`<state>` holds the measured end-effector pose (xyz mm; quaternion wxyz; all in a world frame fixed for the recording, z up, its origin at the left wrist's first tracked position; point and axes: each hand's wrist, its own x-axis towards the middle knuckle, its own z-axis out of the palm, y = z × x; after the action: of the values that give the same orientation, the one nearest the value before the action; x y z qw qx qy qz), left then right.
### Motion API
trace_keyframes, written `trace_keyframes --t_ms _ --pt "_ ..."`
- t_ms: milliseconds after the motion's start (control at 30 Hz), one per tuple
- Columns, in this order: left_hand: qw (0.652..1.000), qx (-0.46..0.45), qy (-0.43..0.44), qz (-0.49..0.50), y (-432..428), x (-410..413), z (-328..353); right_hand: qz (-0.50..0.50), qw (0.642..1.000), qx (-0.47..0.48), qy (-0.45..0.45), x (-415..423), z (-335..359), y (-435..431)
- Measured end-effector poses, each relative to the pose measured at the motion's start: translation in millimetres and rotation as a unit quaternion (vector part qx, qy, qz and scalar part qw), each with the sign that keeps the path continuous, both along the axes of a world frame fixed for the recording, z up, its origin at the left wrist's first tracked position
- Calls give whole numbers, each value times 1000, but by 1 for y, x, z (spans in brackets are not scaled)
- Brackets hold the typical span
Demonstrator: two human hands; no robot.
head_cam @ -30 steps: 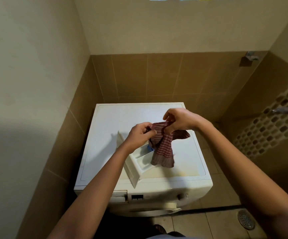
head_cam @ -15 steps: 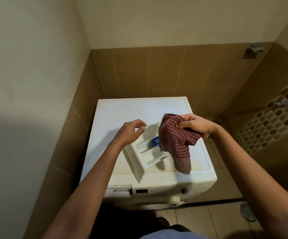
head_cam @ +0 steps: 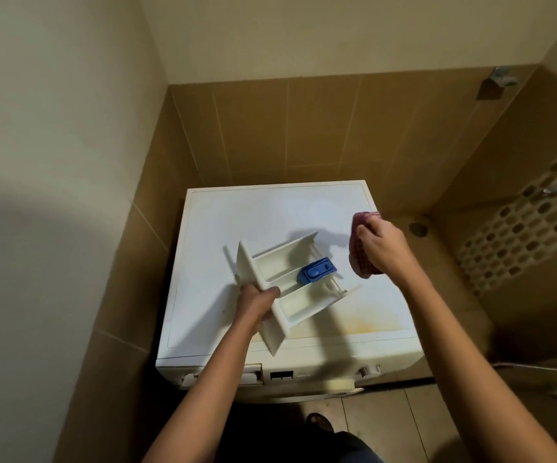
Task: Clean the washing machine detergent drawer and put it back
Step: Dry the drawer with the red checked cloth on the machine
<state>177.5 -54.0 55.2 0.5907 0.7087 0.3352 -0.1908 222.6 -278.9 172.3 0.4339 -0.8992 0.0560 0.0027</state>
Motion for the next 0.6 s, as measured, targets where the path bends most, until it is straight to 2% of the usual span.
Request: trace_keyframes --t_ms 100,267,333,400,467,533,600 --pt "1000 -16 -17 3 12 6 -2 57 997 -56 10 1 -16 30" --pt "999 -3 -32 -28 38 19 -4 80 990 -52 100 -5 -59 57" --pt "998 -9 -39 -42 46 23 -6 100 989 -30 105 -7 -68 67" --pt "998 -9 -45 -49 50 27 -8 124 984 33 122 -9 -71 81" --pt "998 11 -51 -48 49 29 -11 182 962 106 176 -9 -70 94" --pt "997 38 -53 -31 44 27 -10 248 948 75 185 -7 -77 101" --pt "996 68 -62 -19 39 25 -10 259 960 -25 105 -5 -94 101"
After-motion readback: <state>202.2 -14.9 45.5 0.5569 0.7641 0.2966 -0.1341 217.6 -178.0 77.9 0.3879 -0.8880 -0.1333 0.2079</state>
